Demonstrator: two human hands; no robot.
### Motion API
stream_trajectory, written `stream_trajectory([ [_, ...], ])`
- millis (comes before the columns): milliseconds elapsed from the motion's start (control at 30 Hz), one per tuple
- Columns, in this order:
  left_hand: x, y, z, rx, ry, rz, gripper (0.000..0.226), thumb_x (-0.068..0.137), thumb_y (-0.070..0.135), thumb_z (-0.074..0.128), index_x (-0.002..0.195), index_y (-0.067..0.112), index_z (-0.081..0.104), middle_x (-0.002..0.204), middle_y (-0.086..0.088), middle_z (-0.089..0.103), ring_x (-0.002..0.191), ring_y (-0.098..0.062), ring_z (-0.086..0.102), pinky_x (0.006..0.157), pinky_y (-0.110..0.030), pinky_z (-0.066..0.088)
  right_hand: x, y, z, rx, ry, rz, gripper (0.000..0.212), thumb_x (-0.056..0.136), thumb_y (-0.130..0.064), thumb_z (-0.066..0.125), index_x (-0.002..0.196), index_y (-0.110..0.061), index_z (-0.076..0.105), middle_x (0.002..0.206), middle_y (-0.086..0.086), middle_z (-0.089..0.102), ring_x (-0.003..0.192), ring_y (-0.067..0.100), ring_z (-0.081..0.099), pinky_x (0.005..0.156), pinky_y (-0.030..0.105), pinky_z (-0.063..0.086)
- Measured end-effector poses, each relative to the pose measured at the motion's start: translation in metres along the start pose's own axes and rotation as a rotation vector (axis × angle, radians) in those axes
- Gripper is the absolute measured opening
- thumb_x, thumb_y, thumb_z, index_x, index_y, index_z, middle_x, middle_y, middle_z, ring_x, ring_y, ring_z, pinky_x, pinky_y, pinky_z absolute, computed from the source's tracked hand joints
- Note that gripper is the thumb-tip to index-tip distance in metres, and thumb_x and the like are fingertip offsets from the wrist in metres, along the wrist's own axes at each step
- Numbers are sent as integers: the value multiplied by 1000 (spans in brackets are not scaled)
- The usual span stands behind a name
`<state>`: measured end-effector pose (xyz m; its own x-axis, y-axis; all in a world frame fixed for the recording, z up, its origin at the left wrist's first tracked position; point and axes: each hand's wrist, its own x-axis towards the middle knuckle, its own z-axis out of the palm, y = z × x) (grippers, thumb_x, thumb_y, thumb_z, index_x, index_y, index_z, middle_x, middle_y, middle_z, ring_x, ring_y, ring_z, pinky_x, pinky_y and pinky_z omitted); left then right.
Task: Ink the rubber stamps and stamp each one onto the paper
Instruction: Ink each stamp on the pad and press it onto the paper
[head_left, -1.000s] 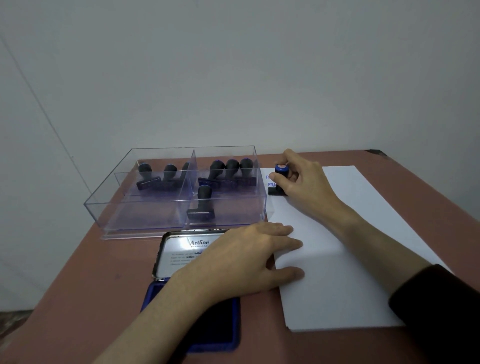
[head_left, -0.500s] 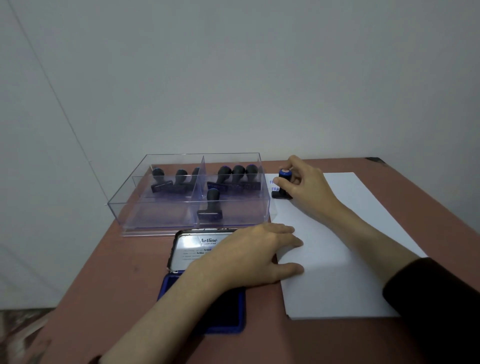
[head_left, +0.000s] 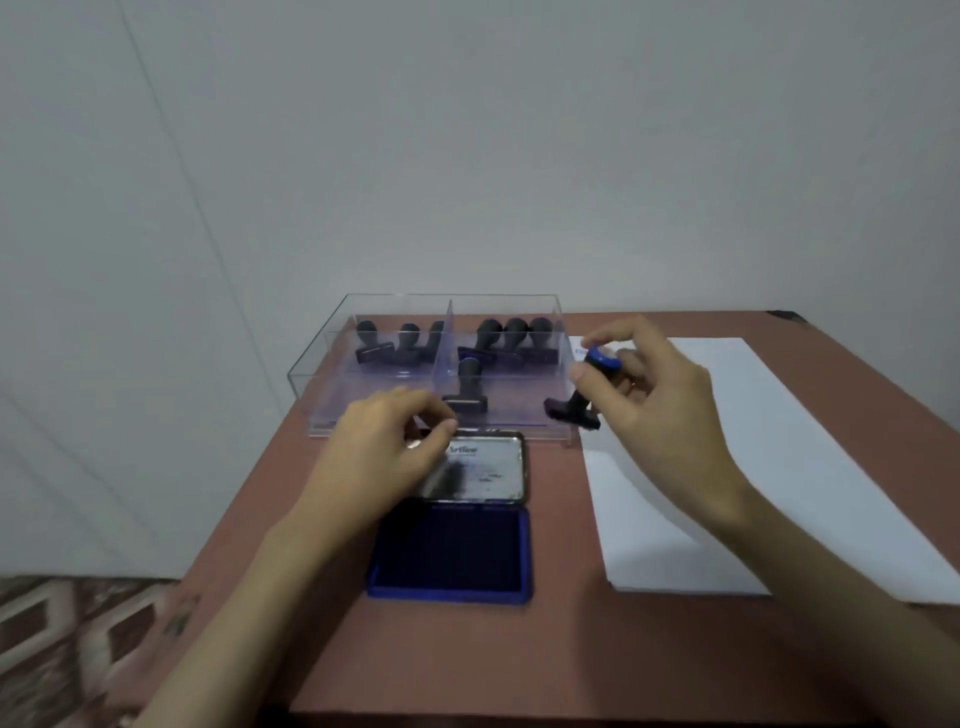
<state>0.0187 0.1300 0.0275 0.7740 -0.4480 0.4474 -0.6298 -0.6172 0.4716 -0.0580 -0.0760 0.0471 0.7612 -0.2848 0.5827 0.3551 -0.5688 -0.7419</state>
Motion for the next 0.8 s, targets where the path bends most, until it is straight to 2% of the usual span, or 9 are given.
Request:
stream_trajectory([
  [67,-4,-11,2,25,26,-39,6,83,26,65,80,23,69,75,6,63,68,-7,54,65,-27,45,-18,-8,18,-2,-67,-48,14,83,-15,69,93,-20,61,55,-6,52,47,12,39,50,24,40],
  [133,-6,-16,5,34,52,-51,8,83,29,64,80,23,69,75,5,61,71,-13,54,68,-32,46,-32,-15,34,-22,-126,-92,11,82,-19,70,89,-22,62,51,-2,48,46,13,36,45,20,33],
  [233,-7,-16,7,32,63,-51,17,78,35,57,81,22,67,77,3,60,77,-17,55,70,-35,46,-46,-23,50,-47,-209,-147,9,80,-25,66,86,-20,62,44,-9,34,41,10,32,43,12,23],
  [300,-7,-17,7,38,59,-50,14,79,31,58,83,21,68,79,2,61,79,-19,55,72,-37,47,-51,-27,55,-57,-236,-171,9,80,-26,66,85,-21,62,43,-11,30,40,11,31,42,14,23],
  [433,-9,-18,7,42,40,-49,8,83,21,63,88,19,69,84,1,60,85,-19,53,74,-38,45,-55,-32,60,-110,-286,-224,8,81,-29,66,87,-24,62,44,-8,34,42,18,38,42,21,28],
  [633,-8,-17,7,63,20,-50,13,84,21,62,93,19,71,89,0,60,90,-19,52,77,-35,44,-56,-31,66,-132,-288,-283,14,81,-24,66,92,-16,67,49,-18,29,45,8,34,46,10,26],
  [800,-9,-16,7,82,11,-49,19,86,22,60,100,19,71,95,-1,60,93,-20,51,80,-35,43,-55,-30,67,-114,-283,-304,14,81,-20,66,94,-14,68,51,-17,30,47,10,35,47,12,27],
])
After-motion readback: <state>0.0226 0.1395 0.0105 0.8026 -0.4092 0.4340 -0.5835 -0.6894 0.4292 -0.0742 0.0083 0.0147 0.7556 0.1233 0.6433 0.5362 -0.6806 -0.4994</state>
